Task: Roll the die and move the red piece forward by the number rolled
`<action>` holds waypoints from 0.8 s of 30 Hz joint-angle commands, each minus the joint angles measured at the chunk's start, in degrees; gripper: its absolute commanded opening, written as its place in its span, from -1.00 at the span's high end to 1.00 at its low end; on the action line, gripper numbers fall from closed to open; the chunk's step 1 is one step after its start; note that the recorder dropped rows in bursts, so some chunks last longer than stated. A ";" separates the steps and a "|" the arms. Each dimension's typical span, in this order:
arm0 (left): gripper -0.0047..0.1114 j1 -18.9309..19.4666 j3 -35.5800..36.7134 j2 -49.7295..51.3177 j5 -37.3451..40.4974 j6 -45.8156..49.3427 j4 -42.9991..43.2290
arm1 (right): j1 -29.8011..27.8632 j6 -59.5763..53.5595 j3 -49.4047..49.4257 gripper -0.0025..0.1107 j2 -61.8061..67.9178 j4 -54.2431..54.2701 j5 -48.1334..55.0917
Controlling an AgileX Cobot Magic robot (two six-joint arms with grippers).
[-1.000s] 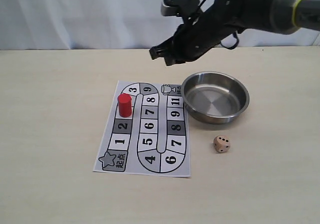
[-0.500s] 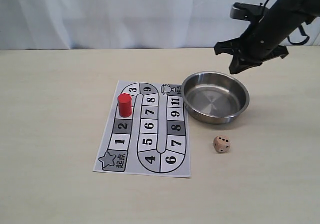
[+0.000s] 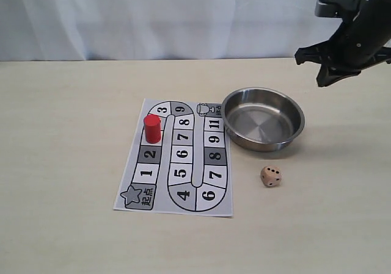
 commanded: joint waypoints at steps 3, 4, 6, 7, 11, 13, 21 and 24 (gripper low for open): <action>0.92 -0.01 -0.30 -0.06 -0.80 -0.12 -0.07 | -0.40 0.40 9.78 0.88 -13.30 -2.21 -5.44; 0.92 -0.01 -0.30 -0.06 -0.80 -0.12 -0.07 | -0.40 0.40 11.93 0.88 -16.61 -2.52 -6.31; 0.92 -0.01 -0.30 -0.06 -0.80 -0.12 -0.07 | -0.40 0.30 14.91 0.88 -21.32 -3.73 -7.67; 0.92 -0.01 -0.30 -0.06 -0.80 -0.12 -0.07 | -0.40 0.30 16.27 0.88 -24.98 -4.38 -8.09; 0.92 -0.01 -0.30 -0.06 -0.80 -0.12 -0.07 | -0.40 0.52 20.78 0.88 -37.37 -5.06 -9.31; 0.92 -0.01 -0.30 -0.06 -0.80 -0.12 -0.07 | -0.40 0.53 22.93 0.88 -44.09 -4.95 -9.89; 0.92 -0.01 -0.30 -0.06 -0.80 -0.12 -0.07 | -0.40 1.89 31.00 0.88 -73.74 -4.80 -9.26; 0.92 -0.01 -0.30 -0.06 -0.80 -0.12 -0.07 | -0.40 2.66 34.98 0.88 -86.97 -4.80 -9.00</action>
